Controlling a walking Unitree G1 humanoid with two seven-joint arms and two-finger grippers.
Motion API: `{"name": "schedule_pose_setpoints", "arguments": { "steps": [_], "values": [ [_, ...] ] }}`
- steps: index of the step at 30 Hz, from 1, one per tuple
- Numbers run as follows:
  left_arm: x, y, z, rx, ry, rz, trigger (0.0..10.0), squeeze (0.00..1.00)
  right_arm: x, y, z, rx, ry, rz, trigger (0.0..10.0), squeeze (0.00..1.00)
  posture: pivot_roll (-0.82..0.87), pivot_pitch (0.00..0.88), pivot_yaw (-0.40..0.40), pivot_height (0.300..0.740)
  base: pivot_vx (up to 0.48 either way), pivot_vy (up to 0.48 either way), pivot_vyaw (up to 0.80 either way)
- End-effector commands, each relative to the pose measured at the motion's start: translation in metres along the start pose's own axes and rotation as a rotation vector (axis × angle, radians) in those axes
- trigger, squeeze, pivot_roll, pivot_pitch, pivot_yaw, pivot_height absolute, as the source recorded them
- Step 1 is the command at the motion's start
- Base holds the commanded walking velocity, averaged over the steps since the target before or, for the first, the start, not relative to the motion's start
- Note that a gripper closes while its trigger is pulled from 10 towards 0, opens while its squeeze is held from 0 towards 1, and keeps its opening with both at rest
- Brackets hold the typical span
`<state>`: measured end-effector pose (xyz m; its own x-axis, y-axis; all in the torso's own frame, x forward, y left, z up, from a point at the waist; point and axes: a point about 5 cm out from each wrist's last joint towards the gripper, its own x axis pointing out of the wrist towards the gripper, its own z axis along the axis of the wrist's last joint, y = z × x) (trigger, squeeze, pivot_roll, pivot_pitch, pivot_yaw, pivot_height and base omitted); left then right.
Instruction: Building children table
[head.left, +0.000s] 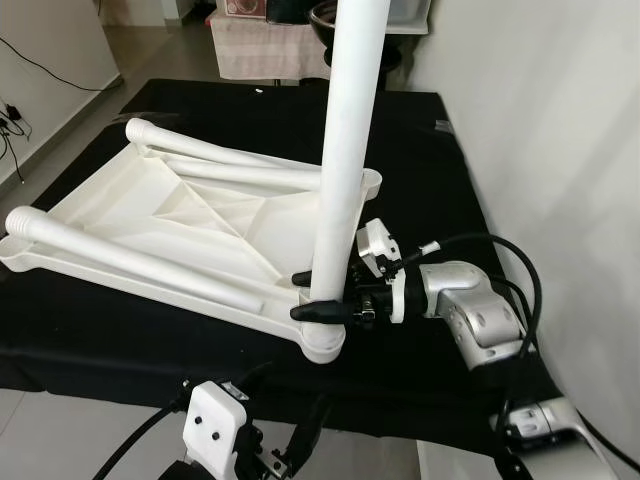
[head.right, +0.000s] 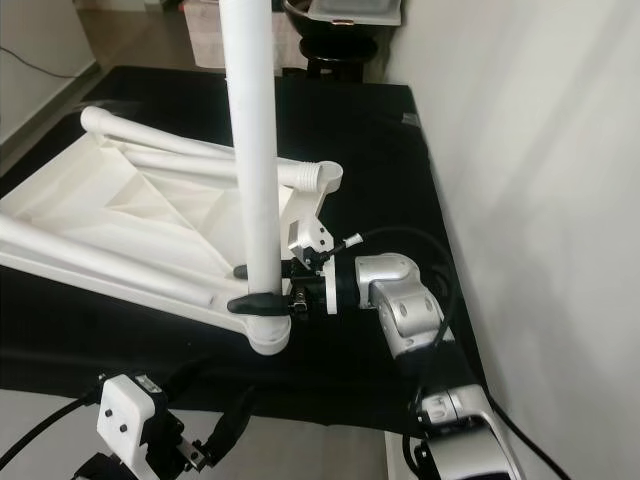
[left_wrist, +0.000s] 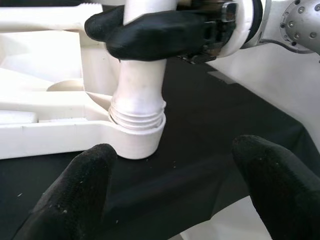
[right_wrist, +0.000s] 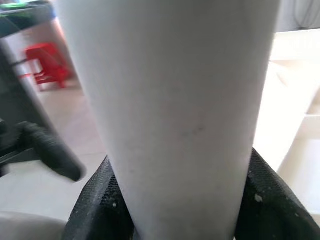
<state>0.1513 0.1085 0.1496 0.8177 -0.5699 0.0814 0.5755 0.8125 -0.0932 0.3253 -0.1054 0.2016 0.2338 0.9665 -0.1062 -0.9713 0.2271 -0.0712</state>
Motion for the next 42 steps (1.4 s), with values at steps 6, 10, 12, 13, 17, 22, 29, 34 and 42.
{"name": "schedule_pose_setpoints", "arguments": {
  "steps": [6, 10, 12, 13, 17, 22, 29, 34, 42],
  "values": [
    [-0.002, 0.004, -0.001, -0.003, 0.01, 0.007, 10.0, 0.0, -0.008, 0.034, -0.032, 0.183, 0.022, -0.962, 0.0, 0.0, -0.01, 0.169, -0.05, 0.74, 0.0, 0.0, 0.0],
    [-0.001, 0.005, -0.002, -0.002, 0.011, 0.007, 10.0, 0.0, -0.001, 0.038, -0.032, 0.17, 0.02, -0.918, 0.0, 0.0, -0.01, 0.157, -0.056, 0.74, 0.0, 0.0, 0.0],
    [0.0, 0.006, -0.002, -0.001, 0.011, 0.006, 10.0, 0.0, 0.006, 0.035, -0.032, 0.148, 0.026, -0.886, 0.0, 0.0, 0.0, 0.148, -0.071, 0.74, 0.0, 0.0, 0.0],
    [0.001, 0.006, -0.003, 0.001, 0.007, 0.013, 10.0, 0.0, 0.011, 0.031, -0.032, 0.133, 0.032, -0.851, 1.8, 0.0, 0.0, 0.149, -0.074, 0.74, 0.0, 0.0, 0.0],
    [0.002, 0.007, -0.003, 0.004, 0.001, 0.027, 10.0, 0.0, 0.019, 0.024, -0.028, 0.115, 0.03, -0.75, 10.0, 0.0, 0.01, 0.147, -0.076, 0.74, 0.0, 0.0, 0.0],
    [0.002, 0.007, -0.003, 0.004, 0.0, 0.03, 10.0, 0.0, 0.021, 0.023, -0.025, 0.106, 0.009, -0.713, 10.0, 0.0, 0.01, 0.147, -0.078, 0.74, 0.0, 0.0, 0.0],
    [0.001, 0.003, -0.002, -0.002, 0.0, 0.02, 10.0, 0.0, 0.022, 0.013, 0.007, -0.024, -0.025, -0.282, 10.0, 0.0, 0.04, 0.155, -0.071, 0.74, 0.0, 0.0, 0.0],
    [0.0, 0.001, -0.001, -0.005, 0.002, 0.018, 10.0, 0.0, 0.02, 0.009, 0.012, -0.128, 0.043, -0.101, 10.0, 0.0, 0.05, 0.161, -0.08, 0.74, 0.0, 0.0, 0.0],
    [0.0, -0.002, -0.001, -0.008, 0.003, 0.018, 10.0, 0.0, 0.024, 0.009, 0.011, -0.144, 0.068, 0.068, 10.0, 0.0, 0.05, 0.169, -0.086, 0.74, 0.0, 0.0, 0.0]
  ]
}}
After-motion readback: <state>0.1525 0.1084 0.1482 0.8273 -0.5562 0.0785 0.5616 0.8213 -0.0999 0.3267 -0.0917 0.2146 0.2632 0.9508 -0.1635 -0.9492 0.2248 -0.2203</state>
